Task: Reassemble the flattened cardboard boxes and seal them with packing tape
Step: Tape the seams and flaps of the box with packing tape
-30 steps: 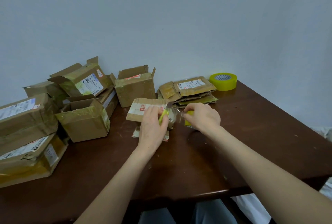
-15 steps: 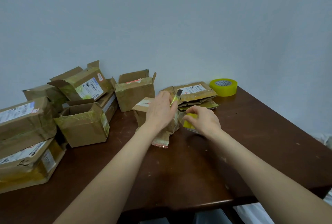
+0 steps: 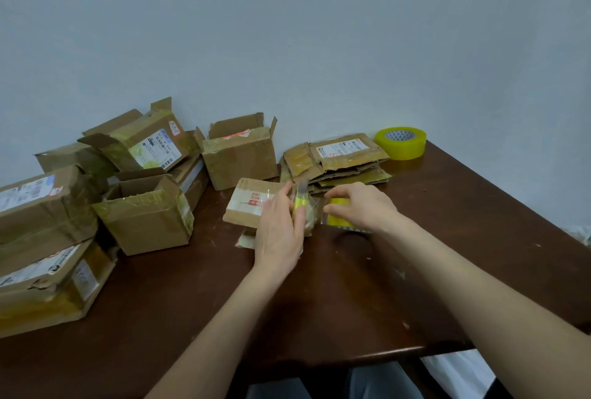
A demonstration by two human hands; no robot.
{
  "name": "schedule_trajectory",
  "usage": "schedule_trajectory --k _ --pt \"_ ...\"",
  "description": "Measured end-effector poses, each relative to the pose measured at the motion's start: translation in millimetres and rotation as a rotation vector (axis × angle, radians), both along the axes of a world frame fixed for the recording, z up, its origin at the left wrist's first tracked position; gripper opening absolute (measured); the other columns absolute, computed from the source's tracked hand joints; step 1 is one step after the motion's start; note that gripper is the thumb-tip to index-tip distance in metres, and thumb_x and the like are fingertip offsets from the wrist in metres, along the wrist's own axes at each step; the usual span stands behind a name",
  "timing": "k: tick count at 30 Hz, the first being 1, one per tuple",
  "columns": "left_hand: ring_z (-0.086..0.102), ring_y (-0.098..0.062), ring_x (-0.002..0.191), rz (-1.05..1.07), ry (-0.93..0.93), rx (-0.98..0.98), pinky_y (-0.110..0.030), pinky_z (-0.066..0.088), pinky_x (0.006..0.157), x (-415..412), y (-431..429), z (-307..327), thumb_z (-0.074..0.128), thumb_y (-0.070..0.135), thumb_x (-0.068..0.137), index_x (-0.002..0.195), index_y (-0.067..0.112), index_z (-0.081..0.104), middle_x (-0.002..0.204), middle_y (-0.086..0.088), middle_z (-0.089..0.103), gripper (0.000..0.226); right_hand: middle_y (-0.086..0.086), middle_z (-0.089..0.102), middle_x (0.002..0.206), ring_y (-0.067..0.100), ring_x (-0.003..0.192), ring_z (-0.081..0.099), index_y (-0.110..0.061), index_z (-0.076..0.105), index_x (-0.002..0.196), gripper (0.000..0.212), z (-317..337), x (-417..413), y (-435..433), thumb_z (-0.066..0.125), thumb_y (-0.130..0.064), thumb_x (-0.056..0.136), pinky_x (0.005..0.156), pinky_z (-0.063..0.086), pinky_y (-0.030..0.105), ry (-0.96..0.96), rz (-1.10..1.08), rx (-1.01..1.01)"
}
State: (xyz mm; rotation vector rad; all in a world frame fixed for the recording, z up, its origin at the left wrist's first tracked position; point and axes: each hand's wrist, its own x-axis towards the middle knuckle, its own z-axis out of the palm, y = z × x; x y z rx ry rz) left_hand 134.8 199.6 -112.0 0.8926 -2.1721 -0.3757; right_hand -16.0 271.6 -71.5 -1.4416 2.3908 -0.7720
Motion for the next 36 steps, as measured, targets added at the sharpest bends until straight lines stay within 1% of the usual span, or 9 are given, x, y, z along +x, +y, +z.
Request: schedule_trajectory --k 4,9,13,21,23,24,26,28,36 --pt "0.043 -0.016 0.124 -0.075 0.119 -0.028 -0.023 0.035 0.095 11.3 5.9 -7.9 0.046 0.021 0.098 0.09 0.007 0.05 0.131 -0.004 0.049 0.016 -0.006 0.066 0.115 0.02 0.108 0.059 -0.044 0.066 0.099 0.014 -3.7 7.6 5.6 0.061 -0.047 0.086 0.077 0.045 0.03 0.011 -0.033 -0.044" --pt "0.046 -0.012 0.086 -0.066 0.12 -0.065 -0.017 0.029 0.071 17.2 8.2 -3.1 0.051 0.017 0.096 0.081 0.012 0.046 0.09 0.001 0.047 0.017 -0.007 0.068 0.1 0.017 0.088 0.058 -0.039 0.062 0.085 0.009 -4.9 12.0 11.7 0.059 -0.045 0.09 0.074 0.044 0.03 0.02 -0.149 -0.135" --pt "0.036 -0.011 0.081 -0.042 -0.045 -0.125 -0.018 0.025 0.069 13.6 11.8 1.3 0.05 0.024 0.096 0.08 0.013 0.046 0.086 0.004 0.042 0.019 -0.007 0.064 0.088 0.017 0.084 0.058 -0.037 0.064 0.09 0.014 -2.5 16.9 11.1 0.055 -0.047 0.093 0.078 0.047 0.031 0.05 -0.203 -0.127" --pt "0.045 -0.01 0.078 0.034 -0.163 -0.045 -0.02 0.029 0.057 12.9 19.8 19.7 0.045 0.034 0.098 0.088 0.021 0.049 0.081 0.004 0.051 0.017 -0.003 0.068 0.096 0.022 0.095 0.062 -0.034 0.068 0.097 0.016 1.1 19.4 9.2 0.055 -0.044 0.093 0.078 0.047 0.032 0.044 -0.248 -0.129" --pt "0.05 -0.013 0.081 0.037 -0.17 -0.018 -0.023 0.041 0.067 11.9 24.6 22.7 0.043 0.035 0.099 0.095 0.02 0.051 0.082 0.004 0.052 0.018 -0.003 0.068 0.097 0.022 0.094 0.062 -0.034 0.068 0.097 0.017 1.4 19.3 8.7 0.055 -0.044 0.093 0.076 0.046 0.031 0.037 -0.25 -0.13" --pt "0.05 -0.014 0.08 0.035 -0.173 -0.003 -0.031 0.046 0.077 11.9 27.8 24.6 0.042 0.035 0.1 0.099 0.019 0.052 0.08 0.005 0.051 0.019 -0.003 0.068 0.097 0.022 0.094 0.062 -0.034 0.068 0.097 0.016 1.4 19.0 8.5 0.055 -0.044 0.093 0.075 0.046 0.031 0.032 -0.252 -0.134" --pt "0.044 -0.013 0.075 0.042 -0.206 -0.008 -0.042 0.042 0.095 11.9 33.7 27.1 0.041 0.033 0.1 0.103 0.016 0.052 0.075 0.007 0.047 0.021 -0.003 0.068 0.098 0.021 0.095 0.062 -0.035 0.068 0.096 0.016 1.6 18.1 8.9 0.055 -0.044 0.093 0.076 0.046 0.031 0.022 -0.259 -0.138" --pt "0.043 -0.015 0.075 0.061 -0.253 -0.028 -0.044 0.04 0.103 12.7 37.5 28.7 0.041 0.032 0.101 0.106 0.013 0.053 0.077 0.007 0.046 0.023 -0.003 0.068 0.1 0.022 0.096 0.062 -0.035 0.068 0.097 0.016 1.4 17.6 9.4 0.055 -0.043 0.093 0.076 0.046 0.031 0.025 -0.257 -0.136" --pt "0.046 -0.015 0.07 0.083 -0.29 -0.049 -0.043 0.044 0.099 11.3 32.1 28.6 0.042 0.035 0.1 0.109 0.015 0.055 0.075 0.005 0.05 0.026 -0.003 0.068 0.099 0.022 0.094 0.062 -0.034 0.068 0.098 0.017 1.6 16.9 7.9 0.053 -0.041 0.094 0.071 0.045 0.029 0.038 -0.246 -0.13"
